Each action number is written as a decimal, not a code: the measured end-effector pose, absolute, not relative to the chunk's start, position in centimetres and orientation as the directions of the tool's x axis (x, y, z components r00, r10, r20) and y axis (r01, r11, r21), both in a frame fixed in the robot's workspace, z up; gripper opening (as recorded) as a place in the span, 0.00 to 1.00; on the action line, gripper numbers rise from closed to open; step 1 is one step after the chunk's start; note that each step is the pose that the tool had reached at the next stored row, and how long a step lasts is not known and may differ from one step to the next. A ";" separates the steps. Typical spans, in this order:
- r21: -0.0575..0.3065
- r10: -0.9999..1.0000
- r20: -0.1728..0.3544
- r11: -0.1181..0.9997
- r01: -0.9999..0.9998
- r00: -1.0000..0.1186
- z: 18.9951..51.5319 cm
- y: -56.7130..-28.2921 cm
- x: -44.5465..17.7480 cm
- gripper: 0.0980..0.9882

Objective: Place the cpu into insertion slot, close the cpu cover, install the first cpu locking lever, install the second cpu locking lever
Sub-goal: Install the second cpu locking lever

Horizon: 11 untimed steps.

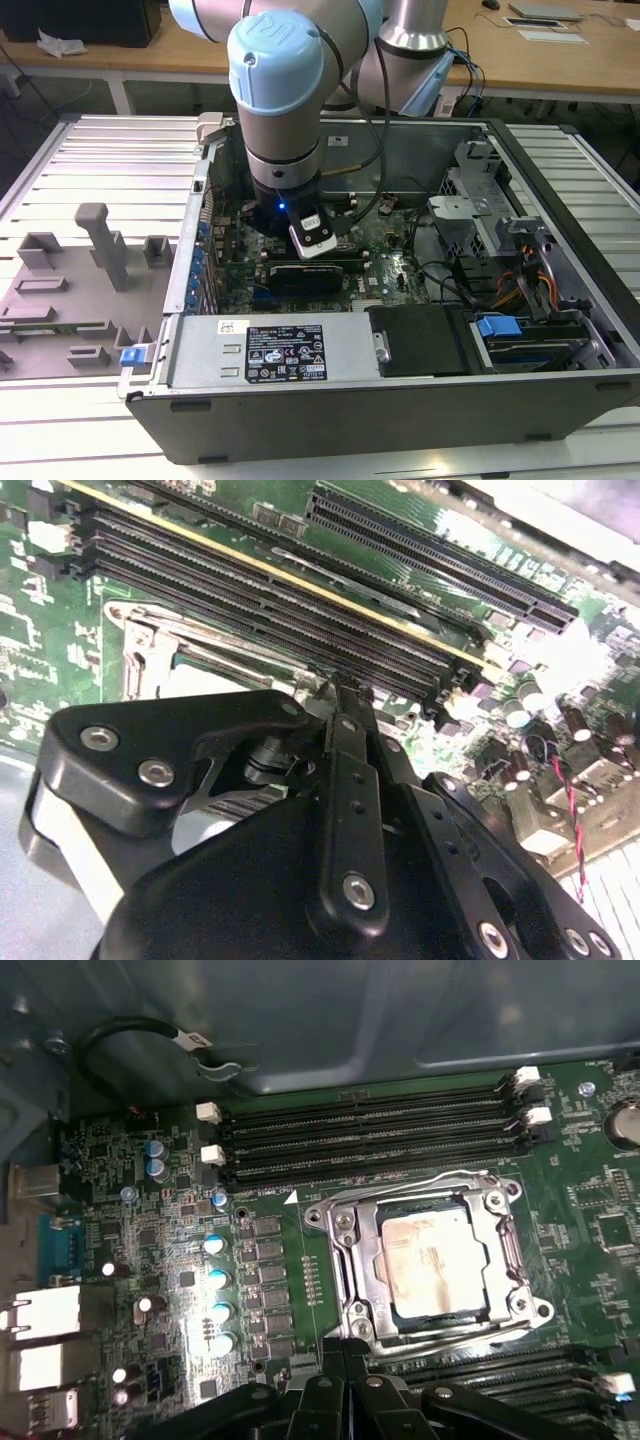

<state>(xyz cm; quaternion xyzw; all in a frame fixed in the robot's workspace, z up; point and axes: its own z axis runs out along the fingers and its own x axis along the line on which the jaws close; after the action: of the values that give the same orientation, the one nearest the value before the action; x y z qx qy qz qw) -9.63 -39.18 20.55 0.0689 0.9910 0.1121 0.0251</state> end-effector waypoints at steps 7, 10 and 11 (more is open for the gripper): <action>0.203 0.143 -0.036 0.970 0.132 -0.989 23.2 -39.2 -9.6 0.01; 0.182 0.146 -0.033 0.973 0.138 -0.989 23.3 -39.2 -8.7 0.01; 0.182 0.147 -0.032 0.973 0.139 -0.989 23.3 -39.2 -8.2 0.01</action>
<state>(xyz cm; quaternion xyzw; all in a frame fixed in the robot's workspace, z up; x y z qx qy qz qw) -8.20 -39.20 23.27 0.0718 0.9931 0.0901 0.0225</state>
